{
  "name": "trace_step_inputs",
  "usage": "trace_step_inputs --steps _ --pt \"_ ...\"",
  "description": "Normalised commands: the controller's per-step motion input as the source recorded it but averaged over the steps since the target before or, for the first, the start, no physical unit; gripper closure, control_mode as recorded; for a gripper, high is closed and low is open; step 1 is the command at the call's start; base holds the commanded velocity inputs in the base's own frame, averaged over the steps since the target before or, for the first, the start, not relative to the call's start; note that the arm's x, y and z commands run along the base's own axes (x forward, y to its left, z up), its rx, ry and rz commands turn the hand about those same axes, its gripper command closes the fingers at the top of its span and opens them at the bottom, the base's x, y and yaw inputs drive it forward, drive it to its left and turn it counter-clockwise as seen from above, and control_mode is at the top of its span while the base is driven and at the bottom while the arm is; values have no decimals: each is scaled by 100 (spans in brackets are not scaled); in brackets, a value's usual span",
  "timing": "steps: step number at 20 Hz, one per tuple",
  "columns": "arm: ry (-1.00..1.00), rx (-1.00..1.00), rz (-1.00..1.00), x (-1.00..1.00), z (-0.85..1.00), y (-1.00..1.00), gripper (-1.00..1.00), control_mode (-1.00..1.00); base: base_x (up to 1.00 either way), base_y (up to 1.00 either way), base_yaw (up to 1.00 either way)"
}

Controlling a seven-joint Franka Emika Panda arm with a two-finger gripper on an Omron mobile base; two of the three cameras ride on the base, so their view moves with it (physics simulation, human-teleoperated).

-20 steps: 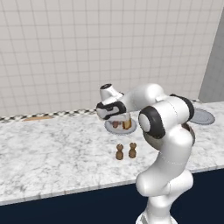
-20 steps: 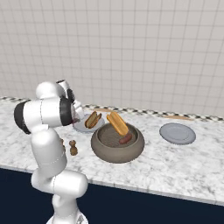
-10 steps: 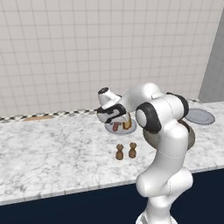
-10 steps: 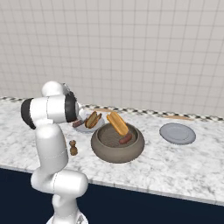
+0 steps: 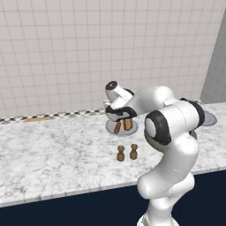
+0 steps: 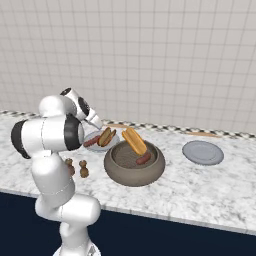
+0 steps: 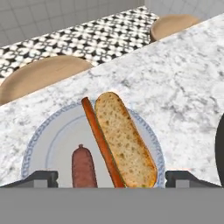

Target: Place one bun and one sausage from the bowl on each plate.

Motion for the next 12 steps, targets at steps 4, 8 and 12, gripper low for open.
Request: trace_step_inputs --steps 4,8,12 --pt "6 0 -1 -86 100 -98 -100 -100 0 0 0" --pt "30 -2 -5 -63 98 -100 -100 -100 0 0 0" --pt "43 -6 -2 -76 52 -100 -100 -100 0 0 0"
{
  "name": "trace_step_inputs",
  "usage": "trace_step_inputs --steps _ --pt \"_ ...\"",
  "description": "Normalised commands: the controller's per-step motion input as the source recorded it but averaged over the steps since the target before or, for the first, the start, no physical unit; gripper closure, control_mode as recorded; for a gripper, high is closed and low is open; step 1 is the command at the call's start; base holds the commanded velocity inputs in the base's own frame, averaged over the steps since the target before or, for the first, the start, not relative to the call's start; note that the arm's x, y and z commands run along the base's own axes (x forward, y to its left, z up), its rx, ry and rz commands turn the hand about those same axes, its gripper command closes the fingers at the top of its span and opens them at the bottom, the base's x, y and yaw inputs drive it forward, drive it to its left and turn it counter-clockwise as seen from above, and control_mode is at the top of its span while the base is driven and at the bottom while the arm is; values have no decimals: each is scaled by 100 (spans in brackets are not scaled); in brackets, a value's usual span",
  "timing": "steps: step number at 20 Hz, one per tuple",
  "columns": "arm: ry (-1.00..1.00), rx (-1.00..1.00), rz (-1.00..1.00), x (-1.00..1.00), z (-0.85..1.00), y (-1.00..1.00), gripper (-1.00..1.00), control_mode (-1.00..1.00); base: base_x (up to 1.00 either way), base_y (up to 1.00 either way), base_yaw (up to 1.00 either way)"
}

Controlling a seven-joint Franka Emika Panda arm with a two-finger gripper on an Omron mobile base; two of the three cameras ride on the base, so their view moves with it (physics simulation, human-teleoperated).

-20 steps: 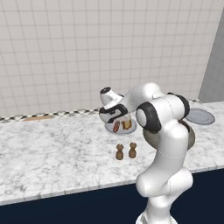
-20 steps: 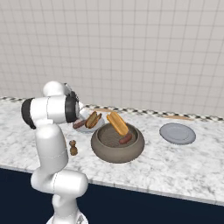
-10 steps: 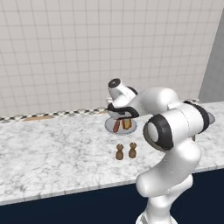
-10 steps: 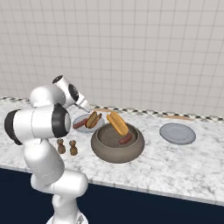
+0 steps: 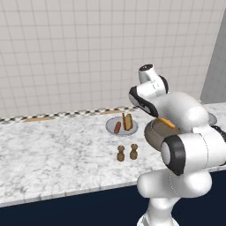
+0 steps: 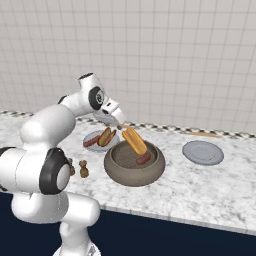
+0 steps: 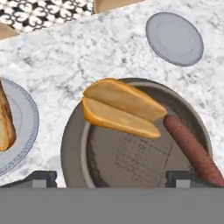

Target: Place one bun and one sausage from the bowl on each plate.

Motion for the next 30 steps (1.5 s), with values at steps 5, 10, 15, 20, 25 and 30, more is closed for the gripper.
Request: trace_step_inputs --steps 5,10,15,20,25,30 --pt "74 -30 4 -55 -43 -82 -100 -100 0 0 0" --pt "26 10 31 15 -15 -37 -100 -100 0 0 0" --pt "-8 56 26 0 -14 -54 -100 -100 0 0 0" --pt "-8 13 28 8 -24 11 -100 -100 0 0 0" --pt "0 0 25 17 -32 33 -100 -100 0 0 0" --pt "-2 0 9 27 -18 -27 -100 -100 0 0 0"
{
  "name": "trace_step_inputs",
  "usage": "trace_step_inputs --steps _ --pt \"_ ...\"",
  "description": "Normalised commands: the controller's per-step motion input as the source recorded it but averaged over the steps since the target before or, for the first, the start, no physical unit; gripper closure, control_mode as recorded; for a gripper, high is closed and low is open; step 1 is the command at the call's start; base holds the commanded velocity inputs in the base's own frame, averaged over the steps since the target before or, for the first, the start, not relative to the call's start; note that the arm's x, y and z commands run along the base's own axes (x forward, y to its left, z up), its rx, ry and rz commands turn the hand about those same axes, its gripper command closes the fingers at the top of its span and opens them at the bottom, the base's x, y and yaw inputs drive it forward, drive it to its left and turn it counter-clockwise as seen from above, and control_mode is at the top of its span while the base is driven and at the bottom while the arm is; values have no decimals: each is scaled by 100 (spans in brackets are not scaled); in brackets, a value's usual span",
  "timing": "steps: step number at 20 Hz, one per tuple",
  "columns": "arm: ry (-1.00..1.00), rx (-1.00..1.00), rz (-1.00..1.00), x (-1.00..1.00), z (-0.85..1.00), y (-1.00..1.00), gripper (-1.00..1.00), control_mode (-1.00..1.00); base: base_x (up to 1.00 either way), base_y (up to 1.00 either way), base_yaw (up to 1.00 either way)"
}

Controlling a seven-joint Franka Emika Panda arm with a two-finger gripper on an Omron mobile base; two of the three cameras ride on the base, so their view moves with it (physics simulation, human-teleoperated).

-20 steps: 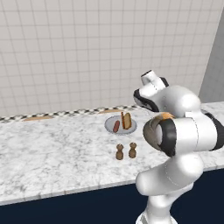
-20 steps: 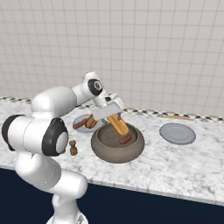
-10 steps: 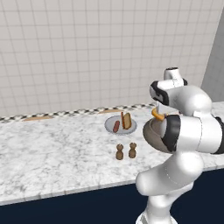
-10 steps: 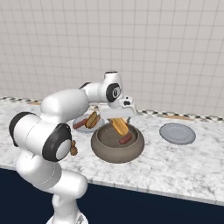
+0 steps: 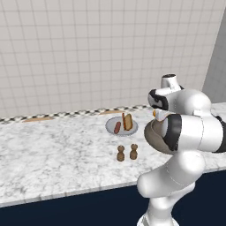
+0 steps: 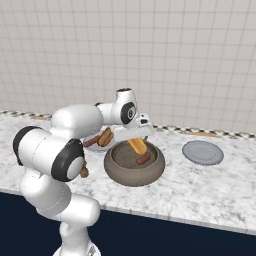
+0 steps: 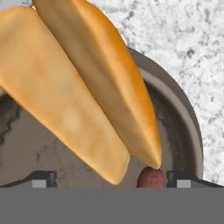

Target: Place one bun and one sausage from the bowl on each plate.

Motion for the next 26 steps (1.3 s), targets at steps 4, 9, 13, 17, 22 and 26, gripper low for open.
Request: trace_step_inputs --steps 4,9,13,17,22,26 --pt "0 0 9 20 -28 -5 -100 -100 0 0 0" --pt "0 0 8 3 -29 0 -100 -100 0 0 0" --pt "0 -2 5 0 -33 0 100 -100 0 0 0" --pt "-2 0 0 3 -3 0 100 -100 0 0 0" --pt "-5 0 -1 -57 62 22 100 -100 0 0 0" --pt "-3 0 -1 -100 100 30 100 -100 0 0 0"
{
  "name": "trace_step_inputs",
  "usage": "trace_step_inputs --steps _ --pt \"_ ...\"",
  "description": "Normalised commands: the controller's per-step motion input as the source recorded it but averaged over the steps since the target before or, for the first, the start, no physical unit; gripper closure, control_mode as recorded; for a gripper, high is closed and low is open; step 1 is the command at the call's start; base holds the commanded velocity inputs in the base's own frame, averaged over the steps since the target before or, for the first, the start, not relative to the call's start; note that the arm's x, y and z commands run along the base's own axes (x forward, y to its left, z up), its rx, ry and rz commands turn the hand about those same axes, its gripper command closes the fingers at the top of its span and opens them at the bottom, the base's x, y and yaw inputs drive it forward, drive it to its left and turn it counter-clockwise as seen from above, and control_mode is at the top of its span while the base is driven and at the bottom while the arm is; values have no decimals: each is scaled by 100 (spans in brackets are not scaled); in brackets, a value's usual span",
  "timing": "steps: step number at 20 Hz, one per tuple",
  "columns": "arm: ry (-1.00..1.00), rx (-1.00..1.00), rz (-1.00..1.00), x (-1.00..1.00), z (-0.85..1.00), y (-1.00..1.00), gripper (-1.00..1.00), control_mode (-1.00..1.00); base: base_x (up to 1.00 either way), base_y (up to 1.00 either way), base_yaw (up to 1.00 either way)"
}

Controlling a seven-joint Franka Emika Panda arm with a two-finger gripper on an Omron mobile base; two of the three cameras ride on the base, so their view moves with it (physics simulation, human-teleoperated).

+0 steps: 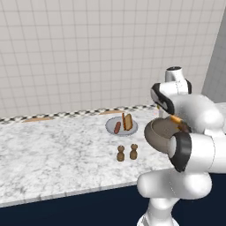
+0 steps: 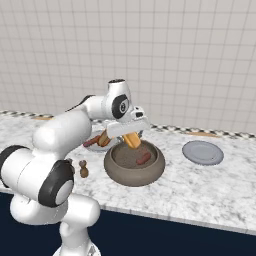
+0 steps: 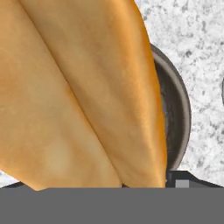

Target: Place one bun and one sausage from the bowl on each plate.

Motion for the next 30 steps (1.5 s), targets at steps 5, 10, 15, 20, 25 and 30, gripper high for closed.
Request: trace_step_inputs --steps 5,10,15,20,25,30 --pt "0 2 0 -100 52 20 100 -100 0 0 0" --pt "1 0 1 -18 -1 -6 100 100 -9 -58 0" --pt "0 0 0 0 0 0 100 100 -11 -100 0" --pt "0 0 0 0 0 0 100 100 12 -80 9" --pt "-2 3 9 55 0 -1 100 -100 22 0 10" --pt "6 8 8 100 -41 1 100 -100 0 0 0"
